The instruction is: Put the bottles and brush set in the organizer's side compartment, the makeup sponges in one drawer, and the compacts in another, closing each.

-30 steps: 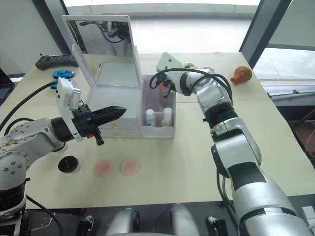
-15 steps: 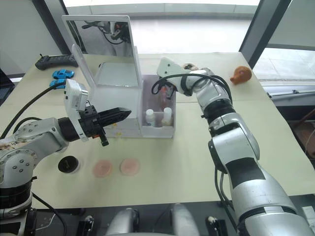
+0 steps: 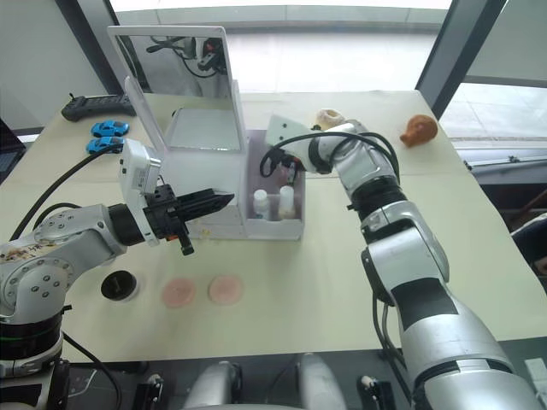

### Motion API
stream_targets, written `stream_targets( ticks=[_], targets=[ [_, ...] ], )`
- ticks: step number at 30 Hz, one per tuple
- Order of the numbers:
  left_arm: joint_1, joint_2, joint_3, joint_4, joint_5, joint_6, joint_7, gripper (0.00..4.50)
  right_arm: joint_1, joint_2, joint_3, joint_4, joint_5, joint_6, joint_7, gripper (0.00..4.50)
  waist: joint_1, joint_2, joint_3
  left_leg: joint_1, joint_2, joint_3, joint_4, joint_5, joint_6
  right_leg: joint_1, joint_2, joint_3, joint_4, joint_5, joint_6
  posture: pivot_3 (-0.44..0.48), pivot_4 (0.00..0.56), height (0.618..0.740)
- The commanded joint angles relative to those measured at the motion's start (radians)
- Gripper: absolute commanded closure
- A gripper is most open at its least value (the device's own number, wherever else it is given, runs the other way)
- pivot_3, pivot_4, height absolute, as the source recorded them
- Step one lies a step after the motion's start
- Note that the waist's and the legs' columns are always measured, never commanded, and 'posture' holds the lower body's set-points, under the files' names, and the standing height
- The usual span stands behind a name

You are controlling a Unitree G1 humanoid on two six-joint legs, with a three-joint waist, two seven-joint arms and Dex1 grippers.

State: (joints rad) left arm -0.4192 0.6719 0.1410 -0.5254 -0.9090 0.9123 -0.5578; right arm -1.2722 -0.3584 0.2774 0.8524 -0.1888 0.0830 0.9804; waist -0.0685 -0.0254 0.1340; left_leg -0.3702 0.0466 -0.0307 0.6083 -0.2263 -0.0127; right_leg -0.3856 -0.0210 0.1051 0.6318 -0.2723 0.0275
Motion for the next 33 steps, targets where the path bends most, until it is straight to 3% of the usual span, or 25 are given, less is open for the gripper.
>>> stream_targets(
  ticks=[1,6,11,14,21,25,29,33],
  targets=[
    [-0.018,-0.001,0.024,-0.012,0.005,-0.032,0.004,4.5,-0.011,-0.062,-0.084,-0.172,0.081,0.064,0.052,4.45,0.001,0.0,0.0,0.0,0.0,0.0,0.0,0.0,0.0,0.0,0.0,0.0,0.0,0.0,0.0,0.0,0.15,0.74],
    [-0.029,0.002,0.046,0.001,0.006,-0.038,0.003,4.5,0.035,-0.166,-0.144,-0.33,0.142,0.126,0.103,4.45,0.005,0.0,0.0,0.0,0.0,0.0,0.0,0.0,0.0,0.001,0.0,-0.001,-0.001,0.0,0.0,0.0,0.15,0.74],
    [-0.005,0.067,0.135,0.063,0.02,-0.068,-0.047,4.5,0.171,-0.271,-0.253,-0.47,0.277,0.21,0.169,4.45,0.003,0.0,0.0,0.0,0.0,0.0,0.0,0.0,0.0,0.001,0.0,-0.001,-0.001,0.0,0.0,0.0,0.15,0.74],
    [0.027,0.114,0.191,0.115,0.043,-0.101,-0.085,4.5,0.249,-0.341,-0.304,-0.509,0.32,0.252,0.177,3.64,0.005,0.001,0.001,0.0,0.0,0.0,0.0,0.0,0.0,0.001,0.0,0.0,-0.001,0.0,0.0,0.0,0.15,0.74],
    [0.18,0.263,0.364,0.336,0.164,-0.247,-0.257,2.35,0.425,-0.492,-0.439,-0.547,0.399,0.291,0.157,1.3,0.002,0.002,0.001,0.001,0.0,0.002,-0.001,0.0,0.0,0.0,0.0,0.0,-0.001,0.0,0.0,0.0,0.15,0.74],
    [0.26,0.302,0.438,0.467,0.223,-0.337,-0.334,1.1,0.544,-0.529,-0.54,-0.583,0.482,0.331,0.141,0.0,0.004,0.002,0.001,0.001,0.0,0.003,-0.001,0.0,0.0,0.0,0.0,0.0,-0.002,-0.001,-0.001,0.0,0.15,0.74],
    [0.293,0.306,0.474,0.551,0.254,-0.395,-0.381,0.04,0.65,-0.535,-0.624,-0.591,0.552,0.349,0.134,0.0,0.005,0.002,0.001,0.001,0.001,0.004,0.0,0.0,0.0,0.0,0.0,0.0,-0.002,-0.001,0.0,0.0,0.15,0.74],
    [0.313,0.306,0.484,0.618,0.28,-0.433,-0.412,0.04,0.748,-0.552,-0.674,-0.558,0.547,0.293,0.107,0.0,0.01,0.002,0.001,0.001,0.001,0.005,0.0,0.0,0.0,0.0,-0.001,0.0,-0.003,-0.001,0.0,0.0,0.15,0.74]
  ],
)
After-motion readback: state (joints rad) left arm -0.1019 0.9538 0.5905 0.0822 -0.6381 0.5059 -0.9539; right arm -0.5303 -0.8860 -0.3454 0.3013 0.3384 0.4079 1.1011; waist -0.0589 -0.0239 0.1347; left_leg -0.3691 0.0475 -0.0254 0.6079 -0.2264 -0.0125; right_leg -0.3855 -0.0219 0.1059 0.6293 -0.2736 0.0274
